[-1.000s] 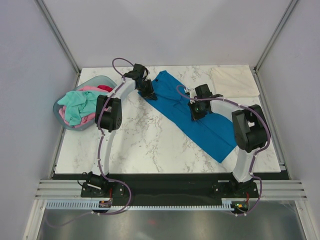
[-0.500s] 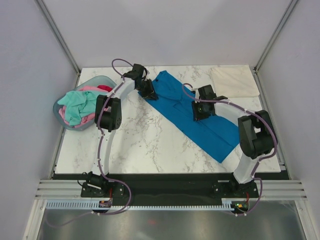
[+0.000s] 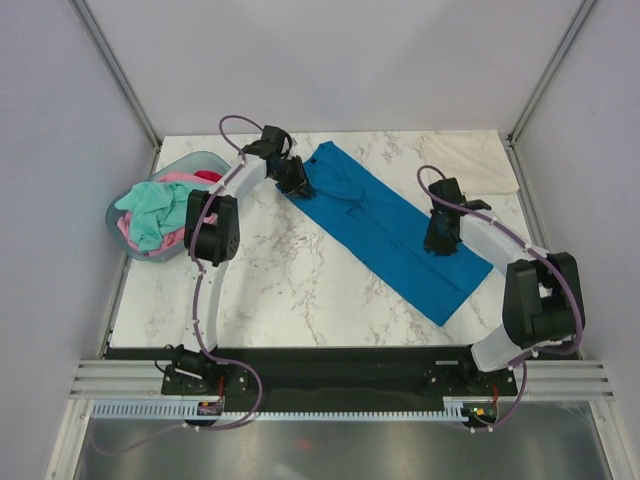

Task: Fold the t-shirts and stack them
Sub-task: Fold the tshirt

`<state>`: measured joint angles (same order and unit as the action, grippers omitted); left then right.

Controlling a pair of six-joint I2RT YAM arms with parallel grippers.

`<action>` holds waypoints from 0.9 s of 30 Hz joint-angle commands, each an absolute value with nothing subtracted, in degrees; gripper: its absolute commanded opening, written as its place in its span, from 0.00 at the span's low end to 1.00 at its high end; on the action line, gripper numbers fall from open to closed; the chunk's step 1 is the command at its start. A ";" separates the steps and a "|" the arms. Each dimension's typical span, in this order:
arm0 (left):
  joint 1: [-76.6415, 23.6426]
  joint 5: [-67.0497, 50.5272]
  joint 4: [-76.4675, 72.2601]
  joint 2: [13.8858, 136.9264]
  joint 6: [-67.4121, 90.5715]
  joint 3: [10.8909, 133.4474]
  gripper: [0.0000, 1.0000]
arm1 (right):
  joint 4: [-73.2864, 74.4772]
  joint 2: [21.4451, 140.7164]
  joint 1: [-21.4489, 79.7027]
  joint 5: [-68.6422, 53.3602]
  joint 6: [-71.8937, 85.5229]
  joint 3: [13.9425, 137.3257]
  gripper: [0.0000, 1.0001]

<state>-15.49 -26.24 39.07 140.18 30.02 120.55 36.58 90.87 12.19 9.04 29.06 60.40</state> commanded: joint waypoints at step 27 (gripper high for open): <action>-15.29 -22.58 36.04 144.49 33.48 119.44 0.28 | 32.69 56.87 1.41 19.06 60.38 28.81 0.30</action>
